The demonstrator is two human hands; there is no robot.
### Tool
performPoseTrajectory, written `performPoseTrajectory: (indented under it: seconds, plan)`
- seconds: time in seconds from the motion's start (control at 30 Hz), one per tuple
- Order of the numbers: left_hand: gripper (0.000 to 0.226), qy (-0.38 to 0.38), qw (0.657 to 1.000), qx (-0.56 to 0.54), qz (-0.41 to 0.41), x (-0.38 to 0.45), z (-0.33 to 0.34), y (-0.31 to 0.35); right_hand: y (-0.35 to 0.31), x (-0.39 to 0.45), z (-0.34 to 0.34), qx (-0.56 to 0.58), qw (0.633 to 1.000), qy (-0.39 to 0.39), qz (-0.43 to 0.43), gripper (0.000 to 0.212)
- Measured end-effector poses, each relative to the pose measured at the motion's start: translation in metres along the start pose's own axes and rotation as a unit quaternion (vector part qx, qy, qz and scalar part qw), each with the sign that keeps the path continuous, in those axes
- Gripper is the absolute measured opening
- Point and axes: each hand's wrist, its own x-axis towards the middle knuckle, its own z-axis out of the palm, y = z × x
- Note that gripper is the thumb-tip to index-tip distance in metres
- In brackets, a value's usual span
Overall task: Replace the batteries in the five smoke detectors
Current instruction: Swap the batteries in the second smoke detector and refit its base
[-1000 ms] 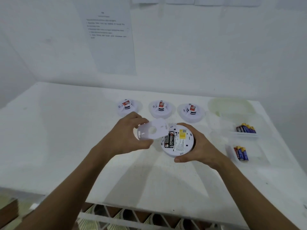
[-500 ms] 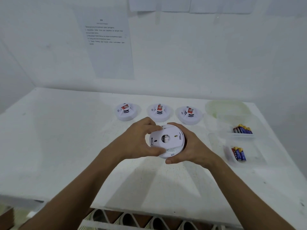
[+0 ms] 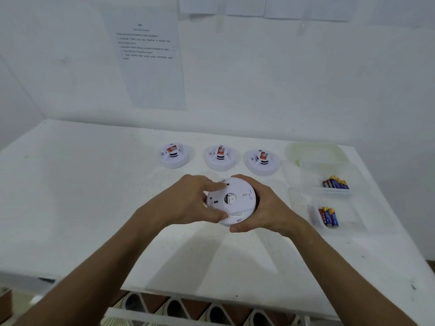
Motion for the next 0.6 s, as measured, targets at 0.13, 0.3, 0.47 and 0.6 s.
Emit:
performPoseTrajectory:
  seconds: [0.13,0.3,0.47,0.6]
  plan:
    - [0.078,-0.023,1.0,0.013,0.006,0.002,-0.003,0.005,-0.003,0.0,-0.006,0.004,1.0,-0.024,0.001,0.091]
    - [0.067,-0.051,0.997,0.043,0.031,0.002,-0.011,0.01,-0.004,0.001,-0.009,0.013,0.999,-0.049,0.009,0.09]
    - [0.07,-0.017,0.997,-0.075,0.02,0.0,-0.008,0.006,-0.002,0.002,-0.011,0.055,0.998,-0.022,0.007,0.089]
    - [0.068,-0.061,0.966,-0.249,-0.034,-0.009,-0.003,0.001,0.0,0.003,-0.013,0.045,0.999,0.009,-0.003,0.092]
